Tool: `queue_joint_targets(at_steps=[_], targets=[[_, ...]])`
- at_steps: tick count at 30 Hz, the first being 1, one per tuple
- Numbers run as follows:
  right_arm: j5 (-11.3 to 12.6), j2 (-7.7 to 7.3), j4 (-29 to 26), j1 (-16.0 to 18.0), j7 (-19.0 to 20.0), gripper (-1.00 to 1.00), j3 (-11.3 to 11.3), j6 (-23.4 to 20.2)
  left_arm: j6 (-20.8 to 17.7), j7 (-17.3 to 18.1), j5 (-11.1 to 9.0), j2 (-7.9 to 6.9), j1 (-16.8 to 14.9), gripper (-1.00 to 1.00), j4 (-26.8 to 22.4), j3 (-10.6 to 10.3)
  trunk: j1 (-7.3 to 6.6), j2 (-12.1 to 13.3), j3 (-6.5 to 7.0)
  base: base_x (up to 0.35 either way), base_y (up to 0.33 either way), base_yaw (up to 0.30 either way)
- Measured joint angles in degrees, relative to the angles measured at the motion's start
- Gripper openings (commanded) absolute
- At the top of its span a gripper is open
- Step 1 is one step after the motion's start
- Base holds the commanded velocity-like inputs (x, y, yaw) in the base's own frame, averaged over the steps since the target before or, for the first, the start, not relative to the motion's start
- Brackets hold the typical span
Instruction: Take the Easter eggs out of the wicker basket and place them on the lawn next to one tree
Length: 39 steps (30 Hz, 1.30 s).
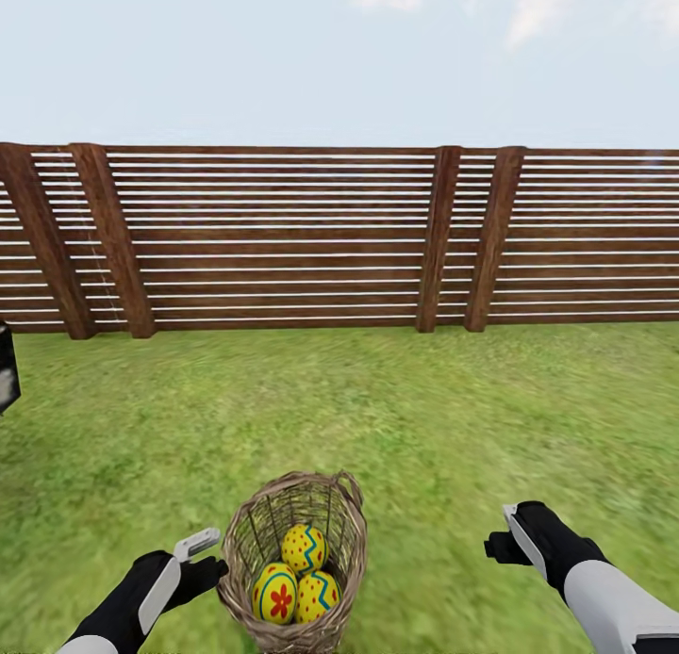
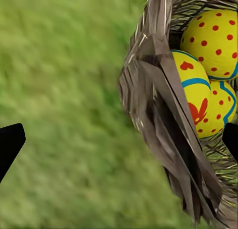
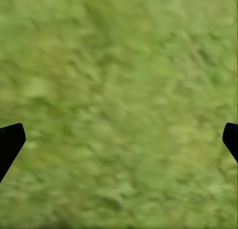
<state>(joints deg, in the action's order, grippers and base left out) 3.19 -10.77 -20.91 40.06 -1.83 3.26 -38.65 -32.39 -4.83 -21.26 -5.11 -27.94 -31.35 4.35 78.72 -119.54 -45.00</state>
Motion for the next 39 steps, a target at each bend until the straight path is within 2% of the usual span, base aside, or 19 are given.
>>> queue_joint_targets(at_steps=[4, 7, 11, 15, 21, 39], targets=[[0.0, 0.00, 0.1, 0.0, 0.0, 1.00, 0.0, 0.0, 0.4, 0.0, -0.1, 0.00, 0.0, 1.00, 0.0, 0.0, 0.23, -0.4, -0.18, 0.000, 0.000, 0.000], [0.0, 0.00, 0.1, 0.0, 0.0, 1.00, 0.0, 0.0, 2.7, 0.0, -0.2, 0.00, 0.0, 1.00, 0.0, 0.0, 0.23, -0.4, -0.18, 0.000, 0.000, 0.000], [0.0, 0.03, 0.2, 0.0, -0.1, 1.00, 0.0, 0.0, 3.7, 0.0, -0.2, 0.02, 0.0, 1.00, 0.1, 0.0, 0.01, 0.0, -0.01, 0.000, 0.000, 0.000], [0.0, 0.08, 0.2, 0.0, -0.1, 1.00, 0.1, 0.0, 3.8, 0.0, -0.2, 0.37, 0.0, 1.00, 2.0, -0.2, -0.87, 1.6, 0.71, 0.000, 0.000, 0.000], [0.0, 0.09, 0.3, 0.0, -0.1, 1.00, 0.1, 0.0, 4.0, 0.0, -0.1, 1.07, 0.0, 1.00, 2.8, 0.0, -0.87, 1.6, 0.71, 0.000, 0.000, 0.000], [0.0, 0.18, 0.3, 0.0, -0.1, 1.00, 0.1, 0.0, 4.0, 0.1, 0.0, 1.14, 0.0, 1.00, 2.9, 0.0, -0.87, 1.6, 0.71, 0.000, 0.000, 0.000]])
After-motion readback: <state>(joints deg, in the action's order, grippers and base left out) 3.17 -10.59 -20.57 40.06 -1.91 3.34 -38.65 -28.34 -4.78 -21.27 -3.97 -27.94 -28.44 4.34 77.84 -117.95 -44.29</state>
